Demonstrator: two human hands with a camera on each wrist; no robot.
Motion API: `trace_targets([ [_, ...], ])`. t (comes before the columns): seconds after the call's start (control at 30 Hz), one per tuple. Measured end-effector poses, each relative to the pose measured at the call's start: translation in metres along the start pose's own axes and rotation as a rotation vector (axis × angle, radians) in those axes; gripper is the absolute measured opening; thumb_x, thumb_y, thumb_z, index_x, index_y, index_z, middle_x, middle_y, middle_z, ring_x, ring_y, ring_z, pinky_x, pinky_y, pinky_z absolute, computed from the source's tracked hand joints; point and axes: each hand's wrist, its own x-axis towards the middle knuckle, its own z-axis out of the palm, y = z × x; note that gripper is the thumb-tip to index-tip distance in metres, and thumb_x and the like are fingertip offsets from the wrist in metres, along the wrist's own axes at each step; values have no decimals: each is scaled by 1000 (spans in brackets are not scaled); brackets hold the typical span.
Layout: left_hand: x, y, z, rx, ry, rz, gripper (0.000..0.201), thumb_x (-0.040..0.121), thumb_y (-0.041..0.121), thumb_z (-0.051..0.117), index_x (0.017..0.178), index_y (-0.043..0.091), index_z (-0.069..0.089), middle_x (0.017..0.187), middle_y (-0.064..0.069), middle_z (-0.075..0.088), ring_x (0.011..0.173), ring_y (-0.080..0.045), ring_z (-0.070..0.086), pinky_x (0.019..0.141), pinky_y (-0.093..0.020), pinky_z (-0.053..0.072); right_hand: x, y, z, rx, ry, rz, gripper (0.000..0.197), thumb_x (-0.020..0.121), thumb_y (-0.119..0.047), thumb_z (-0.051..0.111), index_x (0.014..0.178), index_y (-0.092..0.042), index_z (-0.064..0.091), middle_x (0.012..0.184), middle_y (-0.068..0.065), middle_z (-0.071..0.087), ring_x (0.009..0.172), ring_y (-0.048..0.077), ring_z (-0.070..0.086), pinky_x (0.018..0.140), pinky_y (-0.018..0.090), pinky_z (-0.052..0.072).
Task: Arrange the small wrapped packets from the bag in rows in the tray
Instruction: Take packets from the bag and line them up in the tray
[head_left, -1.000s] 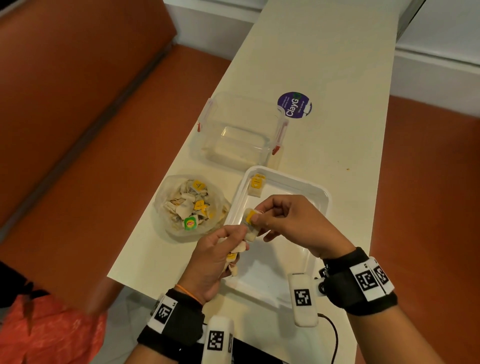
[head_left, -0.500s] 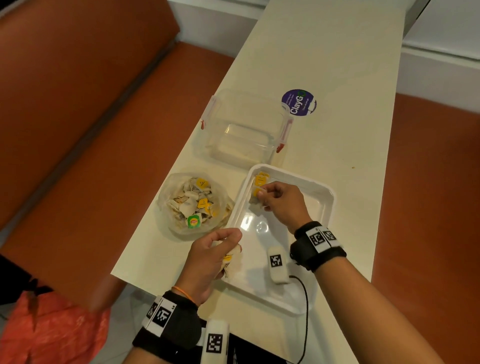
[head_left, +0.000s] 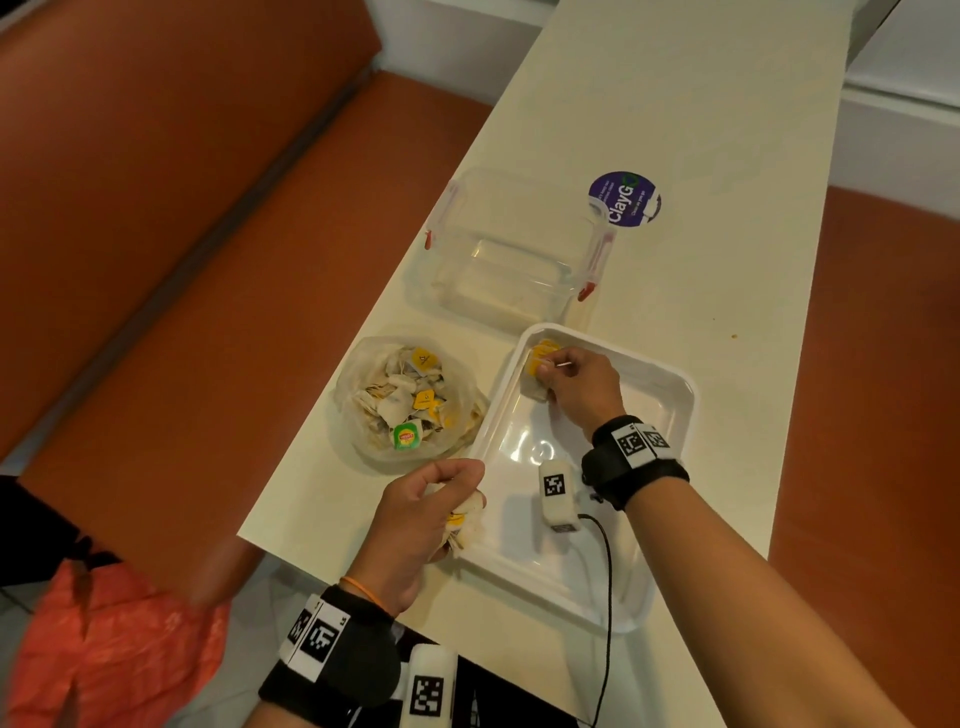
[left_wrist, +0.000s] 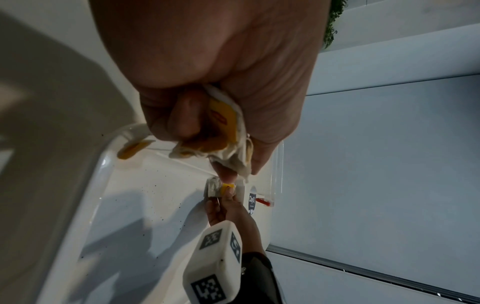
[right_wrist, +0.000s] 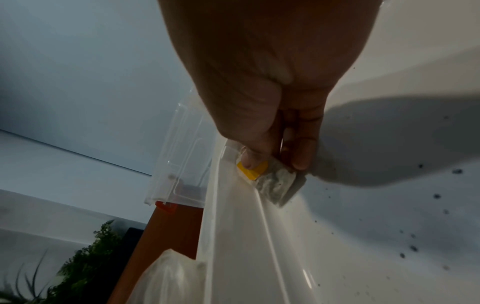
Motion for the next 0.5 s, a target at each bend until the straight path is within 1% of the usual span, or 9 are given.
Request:
trace_targets([
  [0.13,-1,0,0,12,12,0,21,91,38,78,105,23,79,84,-1,76,60,-11,59,47,-20,39,-5,-2,-3,-6,-22,-42,8,98,-20,69,101,-12,70,90,4,73,73,16,66,54,16,50],
  [0.2,-1,0,0,25,15,-3,21,91,39,77,105,24,79,84,0,76,61,-11,58,47,-20,38,-6,-3,-3,-9,-18,-52,5,98,-18,70,98,-13,70,90,5,72,72,16,66,50,12,48],
  [0.23,-2,-1,0,28,14,-5,21,91,40,78,104,25,79,84,0,76,61,-11,58,49,-21,38,-5,-2,-2,-13,-12,-52,4,97,-17,71,96,-14,70,88,5,72,72,17,66,52,13,50],
  [0.27,-2,-1,0,30,14,-7,21,90,41,78,104,25,79,84,0,76,61,-11,57,50,-22,38,-4,-1,0,-14,0,-49,3,96,-17,72,95,-15,70,88,5,73,71,18,68,56,17,53],
  [0.33,-3,-1,0,33,15,-10,21,91,40,77,104,24,79,84,1,76,61,-11,57,52,-23,37,-4,1,3,-7,27,-29,3,94,-17,76,94,-15,73,89,6,75,76,23,72,66,29,61],
  [0.37,-3,-1,0,31,16,-10,21,91,40,77,105,24,79,84,1,76,62,-11,57,51,-23,37,-3,2,4,8,35,-17,4,93,-17,77,94,-14,75,91,6,76,81,24,74,70,33,64],
  [0.4,-3,-1,-1,27,17,-10,21,91,39,77,105,23,79,83,1,75,62,-12,57,50,-22,37,-3,3,6,30,45,-11,4,91,-15,79,94,-13,76,92,6,77,84,25,75,72,34,65],
  [0.47,-4,-2,-2,18,20,-11,22,91,38,77,105,22,79,83,0,75,63,-13,57,48,-21,37,-4,3,7,69,65,-11,3,90,-12,80,93,-12,77,92,5,77,85,25,75,72,30,65],
  [0.5,-4,-2,-2,16,22,-13,22,91,38,78,105,22,79,83,0,75,63,-13,57,48,-21,38,-5,2,7,75,77,-13,4,90,-11,80,92,-14,77,91,4,76,85,23,74,74,30,64],
])
